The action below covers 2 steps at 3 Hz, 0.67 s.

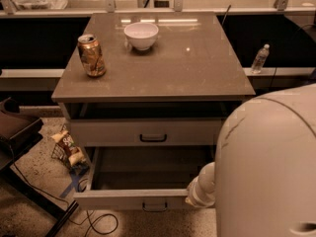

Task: Open middle drawer

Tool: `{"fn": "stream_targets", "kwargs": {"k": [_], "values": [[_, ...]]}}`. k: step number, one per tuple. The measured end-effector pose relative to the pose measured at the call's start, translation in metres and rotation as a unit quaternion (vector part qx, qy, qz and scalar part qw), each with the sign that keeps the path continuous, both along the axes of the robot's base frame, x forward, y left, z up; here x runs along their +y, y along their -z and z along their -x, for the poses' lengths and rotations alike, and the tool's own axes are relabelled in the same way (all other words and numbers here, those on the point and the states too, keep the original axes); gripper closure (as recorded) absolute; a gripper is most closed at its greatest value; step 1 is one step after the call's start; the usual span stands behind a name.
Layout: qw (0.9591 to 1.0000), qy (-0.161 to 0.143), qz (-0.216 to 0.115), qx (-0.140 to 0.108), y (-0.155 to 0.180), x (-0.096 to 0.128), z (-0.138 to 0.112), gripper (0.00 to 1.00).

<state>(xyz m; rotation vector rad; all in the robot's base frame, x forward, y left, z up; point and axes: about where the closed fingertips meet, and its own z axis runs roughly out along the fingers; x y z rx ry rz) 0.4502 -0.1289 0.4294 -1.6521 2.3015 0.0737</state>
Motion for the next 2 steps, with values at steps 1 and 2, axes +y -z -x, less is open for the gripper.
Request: {"fn": "stream_targets", "kwargs": {"k": [1,2], "values": [[1.0000,-0.001,0.000,0.001,0.0005,0.0005,0.0004,0.51],[1.0000,-0.001,0.000,0.001,0.0007,0.0008,0.0006,0.28]]}}
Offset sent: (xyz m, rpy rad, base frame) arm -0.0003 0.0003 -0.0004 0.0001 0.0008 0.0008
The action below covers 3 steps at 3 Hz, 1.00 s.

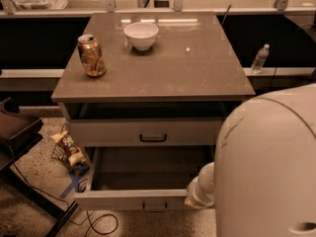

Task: Open middle drawer

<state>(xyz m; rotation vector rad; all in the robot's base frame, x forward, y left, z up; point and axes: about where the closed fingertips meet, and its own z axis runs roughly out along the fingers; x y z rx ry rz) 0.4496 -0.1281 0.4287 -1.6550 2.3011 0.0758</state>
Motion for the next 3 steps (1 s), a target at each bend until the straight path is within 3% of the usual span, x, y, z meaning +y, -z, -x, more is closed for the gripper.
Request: {"fn": "stream_targets", "kwargs": {"k": [1,3], "values": [[1.0000,0.000,0.000,0.000,0.0003,0.0003,0.0003,0.05],[1.0000,-0.001,0.000,0.001,0.0005,0.0007,0.0005,0.00]]}}
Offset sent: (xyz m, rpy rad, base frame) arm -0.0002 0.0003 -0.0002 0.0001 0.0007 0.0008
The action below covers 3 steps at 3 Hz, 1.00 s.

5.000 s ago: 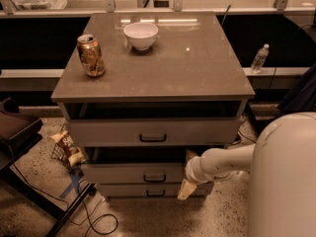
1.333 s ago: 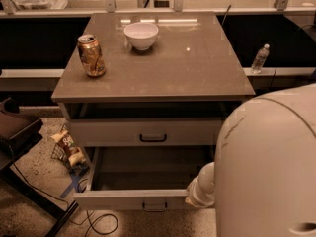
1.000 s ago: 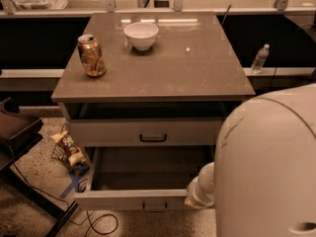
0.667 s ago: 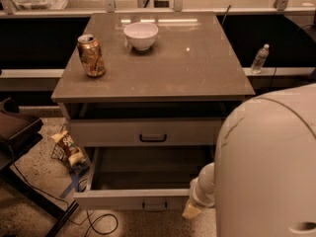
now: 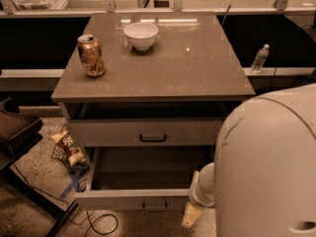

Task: Open middle drawer

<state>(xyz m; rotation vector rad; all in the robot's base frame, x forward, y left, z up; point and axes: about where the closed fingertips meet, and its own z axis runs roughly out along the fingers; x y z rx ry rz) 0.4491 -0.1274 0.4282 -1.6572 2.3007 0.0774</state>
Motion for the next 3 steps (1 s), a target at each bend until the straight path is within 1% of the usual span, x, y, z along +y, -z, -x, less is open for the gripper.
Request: {"fn": "stream_targets", "kwargs": {"k": [1,2,3], "values": [[1.0000,-0.001,0.000,0.000,0.000,0.000,0.000,0.18],[1.0000,0.003,0.000,0.004,0.000,-0.002,0.006,0.41],[0.9994,0.028,0.010,0.019,-0.004,-0.011,0.030,0.64]]}}
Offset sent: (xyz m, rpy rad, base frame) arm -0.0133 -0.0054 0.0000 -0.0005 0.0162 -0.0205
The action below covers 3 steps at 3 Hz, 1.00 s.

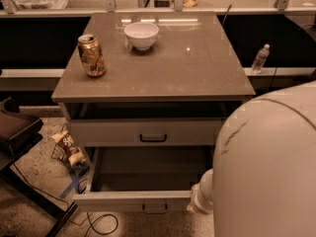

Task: Open middle drawer

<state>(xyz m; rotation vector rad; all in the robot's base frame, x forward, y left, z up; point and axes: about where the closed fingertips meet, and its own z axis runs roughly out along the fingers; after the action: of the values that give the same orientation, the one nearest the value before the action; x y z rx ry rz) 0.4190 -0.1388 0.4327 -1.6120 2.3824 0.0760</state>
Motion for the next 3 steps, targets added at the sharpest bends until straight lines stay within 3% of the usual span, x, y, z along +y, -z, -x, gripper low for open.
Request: {"fn": "stream_targets", "kwargs": {"k": [1,2,3], "values": [[1.0000,0.008,0.003,0.005,-0.002,-0.003,0.007,0.88],[0.9996,0.020,0.011,0.019,-0.007,-0.007,0.023,1.00],[0.9993,0.024,0.015,0.024,-0.008,-0.009,0.029,0.82]]}}
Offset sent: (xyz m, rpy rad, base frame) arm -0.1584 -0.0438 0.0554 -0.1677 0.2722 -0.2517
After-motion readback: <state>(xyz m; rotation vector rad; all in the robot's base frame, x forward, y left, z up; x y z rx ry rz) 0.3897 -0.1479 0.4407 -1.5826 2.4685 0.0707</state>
